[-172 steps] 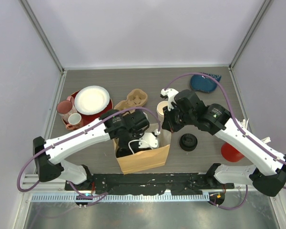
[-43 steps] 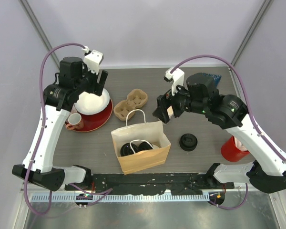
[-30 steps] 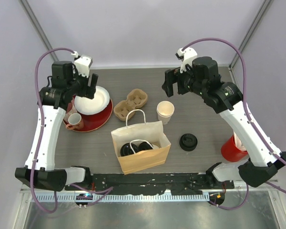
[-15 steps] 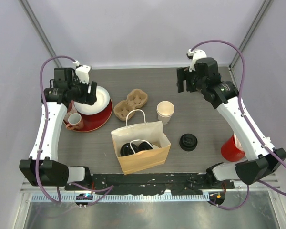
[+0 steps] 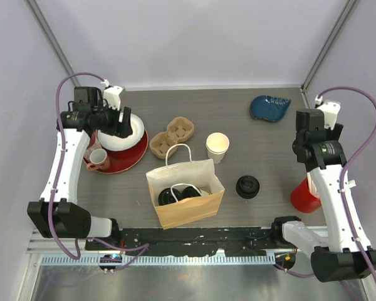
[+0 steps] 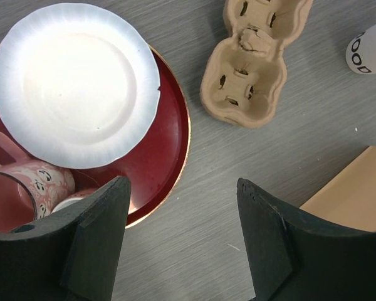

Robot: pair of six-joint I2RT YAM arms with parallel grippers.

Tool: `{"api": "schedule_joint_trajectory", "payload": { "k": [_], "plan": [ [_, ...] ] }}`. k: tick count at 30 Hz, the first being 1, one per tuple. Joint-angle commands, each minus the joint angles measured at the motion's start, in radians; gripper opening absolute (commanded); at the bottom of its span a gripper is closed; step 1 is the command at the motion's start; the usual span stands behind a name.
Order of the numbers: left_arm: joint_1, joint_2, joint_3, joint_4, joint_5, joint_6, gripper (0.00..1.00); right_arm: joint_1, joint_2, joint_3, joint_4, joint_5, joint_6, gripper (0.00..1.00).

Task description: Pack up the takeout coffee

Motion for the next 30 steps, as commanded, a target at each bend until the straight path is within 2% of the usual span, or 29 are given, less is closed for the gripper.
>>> {"api": "schedule_joint_trajectory", "payload": {
  "k": [1,2,7,17,21,22,30],
  "plan": [
    [0.005,-0.015,0.029,-0.022,0.021,0.014,0.72,-0.103,-0.009,-0.091,0.036,-0.061,0.046,0.64],
    [0.003,-0.022,0.024,-0.025,0.015,0.023,0.72,-0.135,-0.009,-0.109,0.040,-0.087,0.049,0.64],
    [0.005,-0.052,0.030,-0.053,-0.043,0.040,0.72,-0.137,-0.021,-0.134,0.049,-0.057,0.059,0.61],
    [0.003,-0.059,0.061,-0.107,-0.046,0.008,0.72,-0.160,-0.032,-0.182,0.140,0.015,0.033,0.54],
    [0.003,-0.062,0.072,-0.125,-0.051,0.011,0.72,-0.207,-0.002,-0.185,0.161,-0.005,0.038,0.55],
    [0.003,-0.064,0.075,-0.130,-0.051,0.011,0.72,-0.220,0.002,-0.186,0.164,-0.008,0.038,0.58],
    [0.003,-0.065,0.077,-0.136,-0.036,0.006,0.72,-0.235,0.017,-0.215,0.180,-0.025,0.032,0.62]
  ]
}}
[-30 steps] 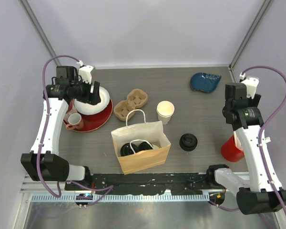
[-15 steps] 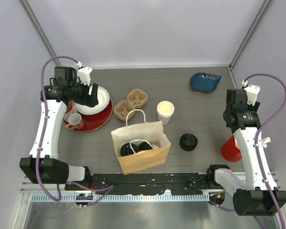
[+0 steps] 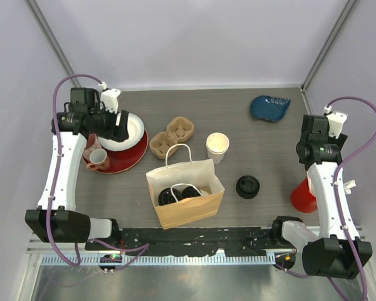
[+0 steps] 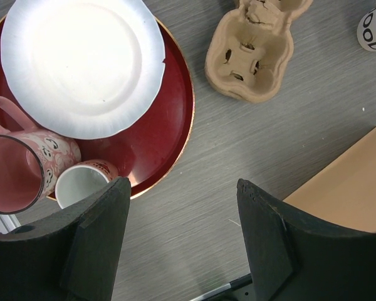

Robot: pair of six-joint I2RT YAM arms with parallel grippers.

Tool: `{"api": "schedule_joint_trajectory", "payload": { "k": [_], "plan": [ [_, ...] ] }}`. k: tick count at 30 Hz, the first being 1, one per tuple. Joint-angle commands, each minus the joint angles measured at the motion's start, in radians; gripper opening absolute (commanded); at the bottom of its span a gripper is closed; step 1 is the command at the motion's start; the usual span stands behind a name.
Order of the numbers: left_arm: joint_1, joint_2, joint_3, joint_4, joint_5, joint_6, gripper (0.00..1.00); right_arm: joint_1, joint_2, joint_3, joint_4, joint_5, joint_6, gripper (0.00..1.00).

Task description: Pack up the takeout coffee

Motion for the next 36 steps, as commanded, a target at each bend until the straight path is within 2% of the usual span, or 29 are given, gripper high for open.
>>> {"api": "schedule_joint_trajectory", "payload": {
  "k": [1,5,8,12,21,29,34,36],
  "plan": [
    [0.003,-0.030,0.034,-0.006,0.013,-0.013,0.72,-0.009,0.016,-0.012,0.051,-0.007,0.010,0.63],
    [0.003,-0.036,0.033,-0.004,0.022,-0.009,0.72,-0.026,0.040,-0.018,0.049,-0.047,0.011,0.59],
    [0.003,-0.036,0.033,-0.006,0.029,-0.008,0.72,-0.031,0.045,-0.018,0.043,-0.052,0.011,0.50],
    [0.003,-0.038,0.033,-0.004,0.036,-0.006,0.72,-0.032,0.027,-0.014,0.043,-0.040,0.008,0.25],
    [0.003,-0.033,0.036,-0.004,0.046,0.000,0.72,-0.032,-0.016,0.020,0.029,-0.017,-0.018,0.04],
    [0.002,-0.027,0.037,-0.003,0.065,0.011,0.72,-0.032,-0.025,0.078,-0.001,-0.007,-0.033,0.01],
    [0.003,-0.021,0.034,-0.003,0.077,0.018,0.72,-0.031,-0.019,0.097,-0.018,-0.007,-0.044,0.01],
    [0.003,-0.015,0.036,-0.001,0.080,0.021,0.72,-0.032,-0.018,0.084,-0.015,-0.018,-0.043,0.04]
  ]
}}
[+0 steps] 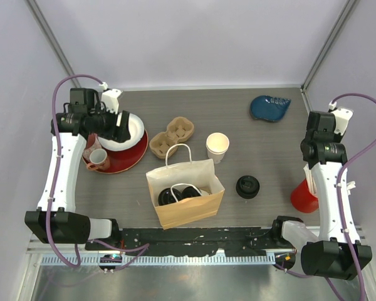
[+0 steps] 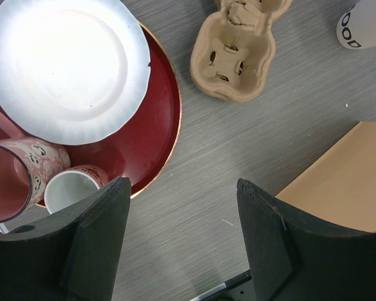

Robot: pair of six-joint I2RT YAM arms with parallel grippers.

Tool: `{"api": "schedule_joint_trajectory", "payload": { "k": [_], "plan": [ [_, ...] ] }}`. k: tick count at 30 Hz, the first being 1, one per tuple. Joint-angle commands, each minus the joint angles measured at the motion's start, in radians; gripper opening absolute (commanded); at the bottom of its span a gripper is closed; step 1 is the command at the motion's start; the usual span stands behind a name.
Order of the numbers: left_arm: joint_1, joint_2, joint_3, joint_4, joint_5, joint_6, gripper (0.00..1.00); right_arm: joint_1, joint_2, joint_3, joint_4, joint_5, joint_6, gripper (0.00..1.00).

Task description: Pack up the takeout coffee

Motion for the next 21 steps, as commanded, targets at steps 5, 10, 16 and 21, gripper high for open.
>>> {"api": "schedule_joint_trajectory", "payload": {
  "k": [5,10,16,21],
  "plan": [
    [0.003,0.006,0.043,0.005,0.037,0.020,0.72,-0.005,-0.013,0.018,0.002,0.011,-0.007,0.02],
    [0.003,0.004,0.045,0.005,0.042,0.017,0.72,-0.005,-0.013,0.019,0.005,0.011,-0.009,0.15],
    [0.003,0.000,0.054,-0.002,0.035,0.026,0.72,-0.004,0.004,0.009,0.006,0.003,-0.010,0.16],
    [0.003,0.000,0.060,-0.005,0.037,0.031,0.72,-0.005,0.007,0.016,-0.010,-0.008,-0.010,0.16]
  ]
}}
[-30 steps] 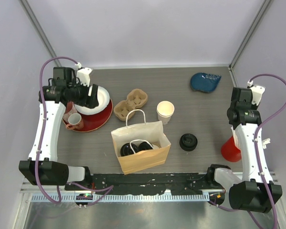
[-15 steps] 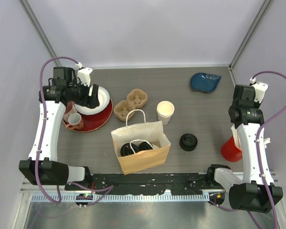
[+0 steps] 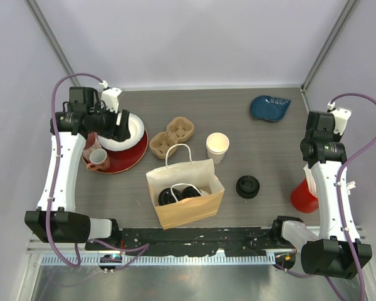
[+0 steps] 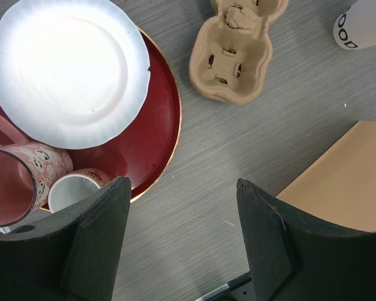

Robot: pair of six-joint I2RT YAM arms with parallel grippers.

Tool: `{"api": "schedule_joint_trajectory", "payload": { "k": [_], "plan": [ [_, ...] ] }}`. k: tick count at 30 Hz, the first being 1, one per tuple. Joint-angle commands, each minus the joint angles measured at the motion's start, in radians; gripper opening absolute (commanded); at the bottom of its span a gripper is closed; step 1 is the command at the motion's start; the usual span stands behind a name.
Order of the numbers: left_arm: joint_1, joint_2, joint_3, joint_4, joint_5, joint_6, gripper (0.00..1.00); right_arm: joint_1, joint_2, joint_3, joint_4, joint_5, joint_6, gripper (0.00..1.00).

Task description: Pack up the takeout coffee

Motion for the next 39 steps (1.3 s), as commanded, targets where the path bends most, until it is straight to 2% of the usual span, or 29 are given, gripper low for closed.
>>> {"api": "schedule_joint_trajectory", "payload": {
  "k": [1,4,12,20,24,32,36,39],
  "plan": [
    [0.002,-0.007,0.040,0.001,0.023,0.019,0.72,-0.005,0.000,0.022,-0.014,-0.001,0.010,0.31],
    [0.002,-0.005,0.044,-0.002,0.023,0.022,0.72,-0.005,-0.004,0.030,-0.048,0.004,0.029,0.36],
    [0.002,-0.007,0.049,-0.004,0.028,0.025,0.72,-0.005,0.022,0.016,-0.065,-0.042,0.044,0.34],
    [0.003,-0.007,0.047,-0.002,0.029,0.025,0.72,-0.005,0.014,0.030,-0.101,-0.068,0.055,0.36],
    [0.003,-0.007,0.049,-0.004,0.034,0.025,0.72,-0.005,0.011,0.029,-0.103,-0.071,0.057,0.29],
    [0.002,-0.011,0.044,-0.004,0.034,0.030,0.72,-0.005,0.011,0.050,-0.105,-0.039,0.044,0.23],
    [0.003,-0.014,0.043,-0.004,0.037,0.028,0.72,-0.005,0.017,0.053,-0.102,-0.044,0.038,0.08],
    [0.003,-0.014,0.043,-0.004,0.037,0.031,0.72,-0.005,0.016,0.061,-0.103,-0.042,0.037,0.05]
  ]
}}
